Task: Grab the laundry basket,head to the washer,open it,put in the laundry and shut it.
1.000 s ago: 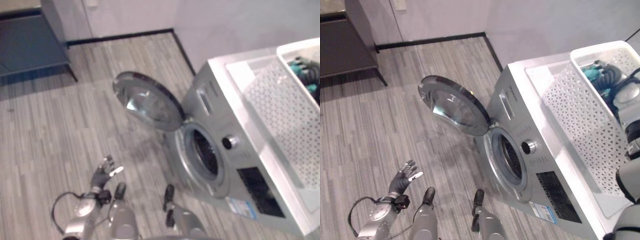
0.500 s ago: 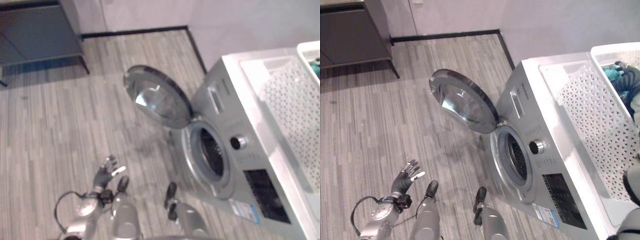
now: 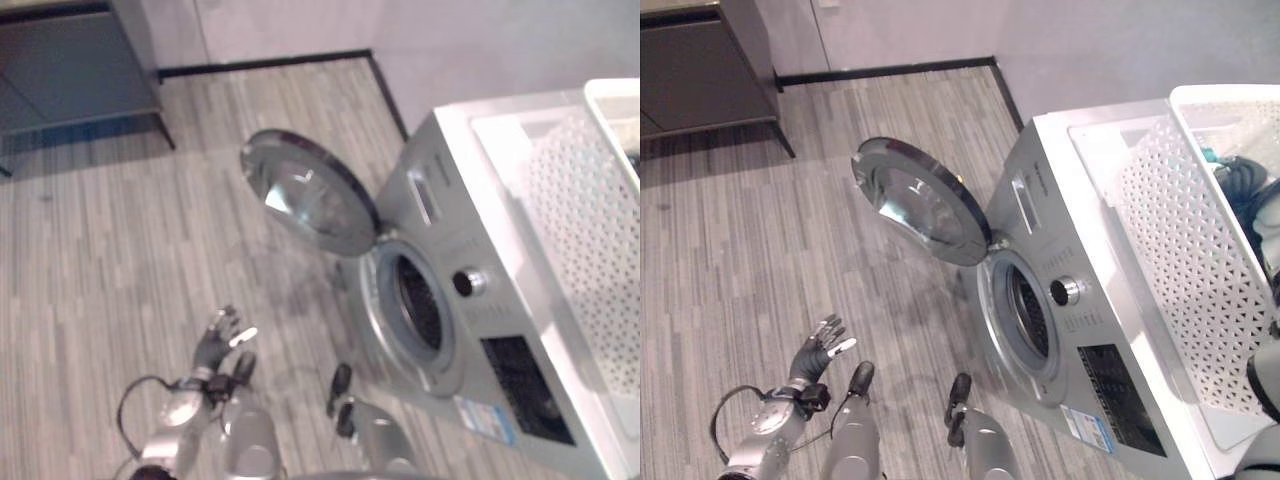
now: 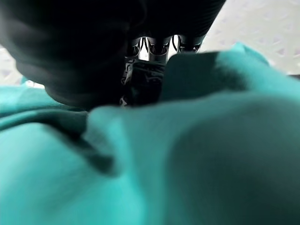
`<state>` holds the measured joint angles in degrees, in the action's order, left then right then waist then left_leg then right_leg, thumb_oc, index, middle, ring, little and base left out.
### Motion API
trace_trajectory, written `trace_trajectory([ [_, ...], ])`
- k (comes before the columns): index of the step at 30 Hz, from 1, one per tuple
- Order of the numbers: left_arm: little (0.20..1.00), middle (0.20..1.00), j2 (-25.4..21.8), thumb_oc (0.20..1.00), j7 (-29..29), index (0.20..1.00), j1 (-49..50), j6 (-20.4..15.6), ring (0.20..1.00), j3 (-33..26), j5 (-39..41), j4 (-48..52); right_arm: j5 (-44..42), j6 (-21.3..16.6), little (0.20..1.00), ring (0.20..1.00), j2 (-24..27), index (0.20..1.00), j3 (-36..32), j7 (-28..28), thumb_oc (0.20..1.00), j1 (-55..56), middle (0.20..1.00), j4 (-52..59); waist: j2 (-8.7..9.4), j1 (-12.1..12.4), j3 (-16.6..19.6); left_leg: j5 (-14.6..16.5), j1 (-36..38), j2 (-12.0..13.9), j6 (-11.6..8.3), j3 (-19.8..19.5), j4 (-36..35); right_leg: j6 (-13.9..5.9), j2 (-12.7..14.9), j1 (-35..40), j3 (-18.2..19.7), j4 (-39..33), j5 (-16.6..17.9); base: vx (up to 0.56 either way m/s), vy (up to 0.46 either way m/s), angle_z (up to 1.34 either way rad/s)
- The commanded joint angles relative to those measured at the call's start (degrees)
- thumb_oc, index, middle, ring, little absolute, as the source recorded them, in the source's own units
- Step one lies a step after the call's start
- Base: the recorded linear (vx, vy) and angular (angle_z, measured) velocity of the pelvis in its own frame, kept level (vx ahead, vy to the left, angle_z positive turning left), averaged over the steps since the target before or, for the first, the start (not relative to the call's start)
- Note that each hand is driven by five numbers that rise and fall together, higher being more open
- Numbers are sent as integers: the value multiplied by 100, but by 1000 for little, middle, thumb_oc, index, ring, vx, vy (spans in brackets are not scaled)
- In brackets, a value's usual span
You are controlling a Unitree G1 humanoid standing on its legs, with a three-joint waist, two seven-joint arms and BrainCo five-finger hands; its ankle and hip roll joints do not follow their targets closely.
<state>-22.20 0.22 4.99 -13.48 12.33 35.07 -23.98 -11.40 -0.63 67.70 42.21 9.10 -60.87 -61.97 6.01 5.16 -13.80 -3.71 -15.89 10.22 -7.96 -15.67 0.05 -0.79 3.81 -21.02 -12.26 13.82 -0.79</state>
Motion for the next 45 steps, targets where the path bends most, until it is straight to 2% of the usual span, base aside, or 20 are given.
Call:
trace_trajectory([
  [1, 1000, 1000, -172, 1000, 143, 1000, -363, -259, 1000, -115, -3, 305, -257, 33, 200, 200, -310, 200, 30, -476, 200, -1, 200, 12, 63, -72, -385, 217, 639, 142, 102, 386, -126, -310, 214, 267, 212, -86, -428, 0, 0, 0],
  [7, 1000, 1000, -219, 1000, 169, 1000, -287, -223, 1000, -357, -81, 336, -412, -8, 200, 200, 232, 200, -794, -1095, 200, -132, 200, 589, 228, -277, -144, 417, 854, 162, 136, 466, -108, -353, 212, 490, 303, -185, -387, 16, 20, -4],
  [13, 1000, 1000, -262, 1000, 150, 1000, -265, -184, 1000, -444, -144, 266, -391, -53, 200, 200, 532, 200, -1049, -1485, 200, -601, 200, 574, 309, -370, 79, 536, 1029, 168, 160, 527, -106, -388, 201, 674, 366, -279, -349, 28, 34, -3],
  [18, 1000, 1000, -252, 1000, 135, 1000, -178, -161, 1000, -474, -256, 204, -257, -110, 200, 200, 761, 200, -1166, -1894, 200, -1002, 200, 1025, 365, -452, 302, 649, 1208, 167, 178, 630, -111, -428, 186, 858, 426, -409, -274, 45, 34, -10],
  [24, 1000, 1000, -349, 1000, 161, 1000, -86, -143, 1000, -417, -465, 168, 126, -192, 200, 200, 914, 200, -1517, -2822, 200, -1491, 200, 1507, 417, -469, 579, 792, 1375, 167, 185, 661, -79, -452, 185, 1098, 432, -526, -222, 55, 15, -8],
  [26, 1000, 1000, -415, 1000, 176, 1000, -66, -134, 1000, -402, -585, 240, 640, -92, 200, 200, 1022, 200, -1563, -3278, 200, -1706, 200, 1756, 422, -459, 695, 838, 1442, 186, 181, 665, -77, -463, 177, 1217, 415, -608, -224, 78, 5, 0],
  [28, 1000, 1000, -415, 1000, 177, 1000, -65, -134, 1000, -403, -586, 241, 642, -90, 200, 200, 1021, 200, -1567, -3278, 200, -1702, 200, 1759, 421, -459, 693, 838, 1445, 187, 181, 665, -78, -463, 176, 1221, 414, -611, -222, 45, 2, 3],
  [29, 1000, 1000, -479, 1000, 173, 1000, -80, -129, 1000, -345, -675, 303, 958, -16, 200, 200, 1052, 200, -1600, -3609, 200, -1860, 200, 1834, 446, -434, 757, 868, 1468, 192, 177, 659, -64, -468, 179, 1279, 399, -629, -229, 37, 2, 2],
  [30, 1000, 1000, -475, 1000, 175, 1000, -81, -127, 1000, -345, -678, 305, 969, -6, 200, 200, 1049, 200, -1599, -3618, 200, -1861, 200, 1841, 442, -435, 754, 871, 1469, 192, 177, 659, -62, -469, 178, 1284, 398, -632, -229, 92, 8, 1],
  [31, 1000, 1000, -541, 1000, 219, 1000, -142, -149, 1000, -278, -753, 378, 1370, 96, 200, 200, 1060, 200, -1678, -4111, 200, -2027, 200, 1891, 461, -399, 830, 913, 1494, 202, 169, 631, -31, -475, 176, 1371, 387, -674, -253, 80, 1, 0],
  [34, 1000, 1000, -635, 1000, 265, 1000, -237, -182, 1000, -193, -845, 490, 1515, 162, 200, 200, 1068, 200, -1803, -4523, 200, -2167, 200, 1763, 480, -354, 885, 959, 1506, 220, 160, 589, 48, -476, 177, 1467, 372, -720, -296, 59, 0, 5],
  [40, 1000, 1000, -804, 1000, 272, 1000, -494, -224, 1000, -2, -999, 715, 1505, 94, 200, 200, 1322, 200, -1600, -4802, 200, -2471, 200, 1590, 528, -335, 915, 992, 1460, 268, 88, 543, 236, -467, 181, 1615, 303, -746, -421, 47, 1, 11],
  [45, 1000, 1000, -883, 1000, 348, 1000, -730, -319, 1000, 57, -981, 867, 1459, -25, 200, 200, 1567, 200, -1338, -4913, 200, -2688, 200, 1561, 649, -351, 970, 1001, 1445, 339, 15, 495, 402, -472, 165, 1772, 242, -767, -449, 24, 0, 14],
])
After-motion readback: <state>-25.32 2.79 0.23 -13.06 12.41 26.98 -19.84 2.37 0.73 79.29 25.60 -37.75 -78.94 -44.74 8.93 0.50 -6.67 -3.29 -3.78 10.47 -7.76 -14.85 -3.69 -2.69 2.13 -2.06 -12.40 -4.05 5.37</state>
